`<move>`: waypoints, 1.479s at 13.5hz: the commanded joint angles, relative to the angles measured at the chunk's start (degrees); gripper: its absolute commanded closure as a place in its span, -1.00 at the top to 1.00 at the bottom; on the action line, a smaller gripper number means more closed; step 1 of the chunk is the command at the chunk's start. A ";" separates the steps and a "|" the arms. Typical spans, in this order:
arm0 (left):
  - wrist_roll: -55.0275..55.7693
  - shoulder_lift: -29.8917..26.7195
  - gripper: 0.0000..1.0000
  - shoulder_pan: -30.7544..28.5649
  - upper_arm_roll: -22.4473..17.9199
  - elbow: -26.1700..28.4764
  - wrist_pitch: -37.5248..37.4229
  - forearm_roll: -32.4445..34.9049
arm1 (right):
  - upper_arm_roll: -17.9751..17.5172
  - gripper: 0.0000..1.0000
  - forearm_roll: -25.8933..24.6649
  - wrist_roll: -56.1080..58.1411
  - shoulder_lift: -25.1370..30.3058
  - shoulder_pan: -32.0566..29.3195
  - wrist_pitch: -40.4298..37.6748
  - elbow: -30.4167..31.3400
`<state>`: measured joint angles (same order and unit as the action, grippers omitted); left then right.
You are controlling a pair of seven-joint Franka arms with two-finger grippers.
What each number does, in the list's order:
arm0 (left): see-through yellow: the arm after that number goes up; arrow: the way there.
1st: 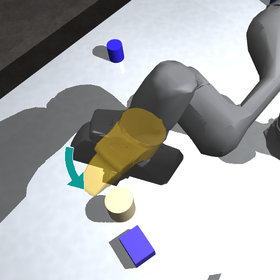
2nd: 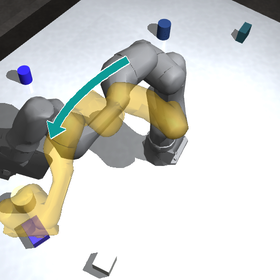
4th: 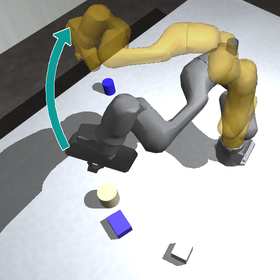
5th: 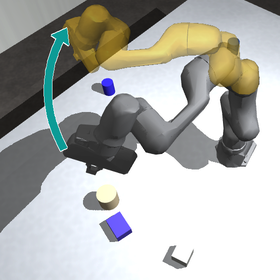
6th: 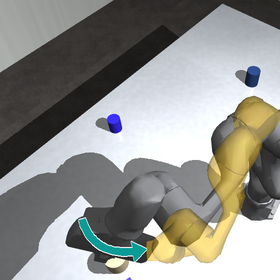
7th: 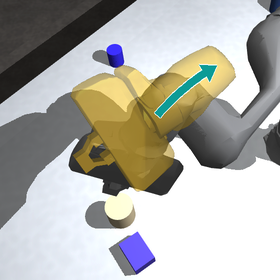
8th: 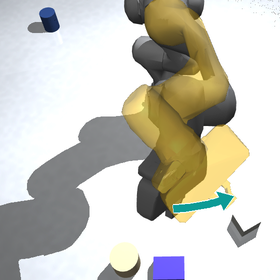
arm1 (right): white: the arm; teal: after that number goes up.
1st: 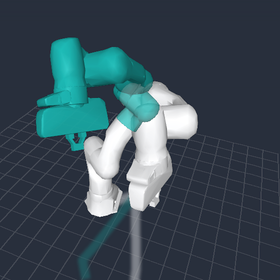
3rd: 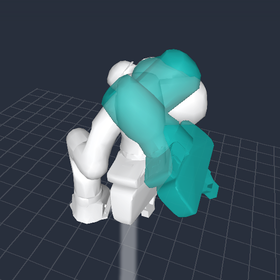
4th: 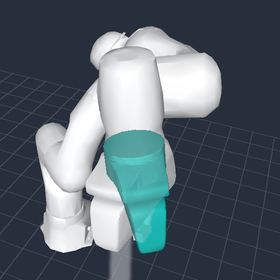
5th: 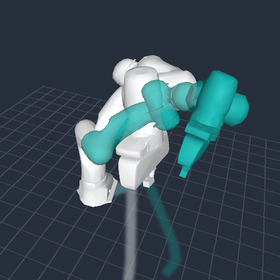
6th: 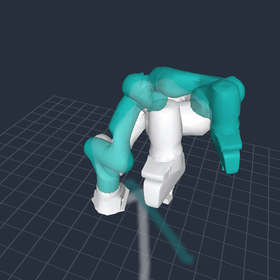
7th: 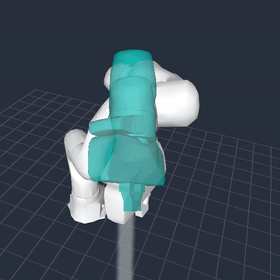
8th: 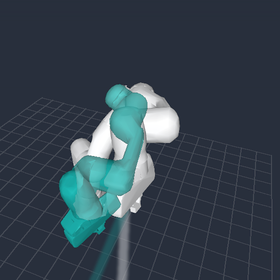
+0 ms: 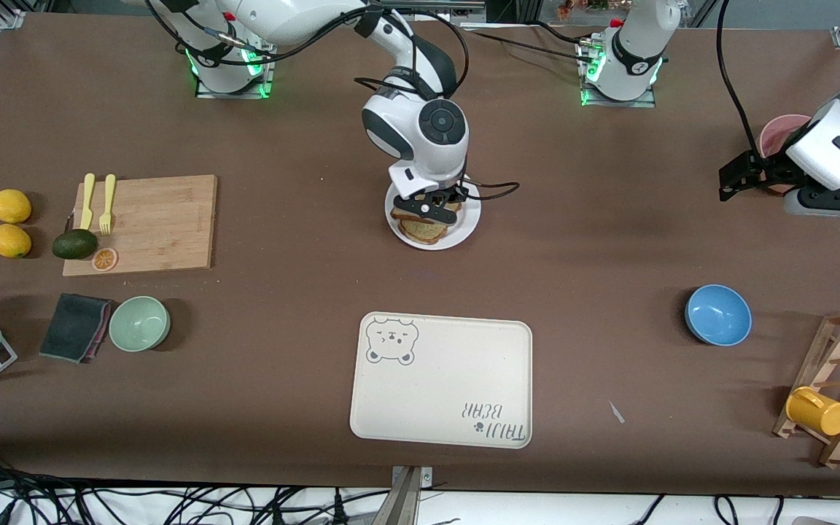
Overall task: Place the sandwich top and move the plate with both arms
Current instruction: 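Lower the bread slice onto the egg and bread, open the right gripper, then raise the right gripper away while the left gripper reaches the plate rim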
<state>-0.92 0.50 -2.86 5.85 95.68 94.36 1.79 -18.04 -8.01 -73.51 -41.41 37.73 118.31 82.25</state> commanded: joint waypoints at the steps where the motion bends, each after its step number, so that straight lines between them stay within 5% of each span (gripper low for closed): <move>1: -0.40 -0.32 1.00 -0.13 0.04 0.29 0.04 0.05 | 0.37 0.05 0.27 -0.41 -1.04 0.59 -0.62 -3.49; 4: -0.31 0.38 1.00 0.13 0.21 0.29 0.04 0.05 | 0.37 0.49 0.28 0.29 -0.60 0.16 -4.38 -5.33; 7: -0.31 2.22 1.00 0.92 0.48 0.29 -0.23 -1.78 | 0.37 0.82 0.63 3.71 0.10 -1.86 -16.31 -12.61; 11: -2.14 6.08 1.00 1.63 0.83 0.64 -0.40 -12.32 | 0.19 0.95 2.47 16.17 4.48 -8.53 -28.73 -19.23; 15: -11.09 17.67 1.00 2.24 1.97 0.73 0.21 -25.94 | 0.72 0.96 1.95 29.26 10.29 -15.73 -33.65 -19.06; 20: -11.91 26.38 0.99 3.56 9.51 1.96 9.24 -32.54 | 3.08 0.96 3.00 47.37 17.13 -24.01 -40.17 -16.70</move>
<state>-11.68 24.79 0.35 12.72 97.84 100.79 -27.76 -16.35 -6.58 -31.93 -28.45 15.38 79.39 62.57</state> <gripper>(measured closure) 0.000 0.018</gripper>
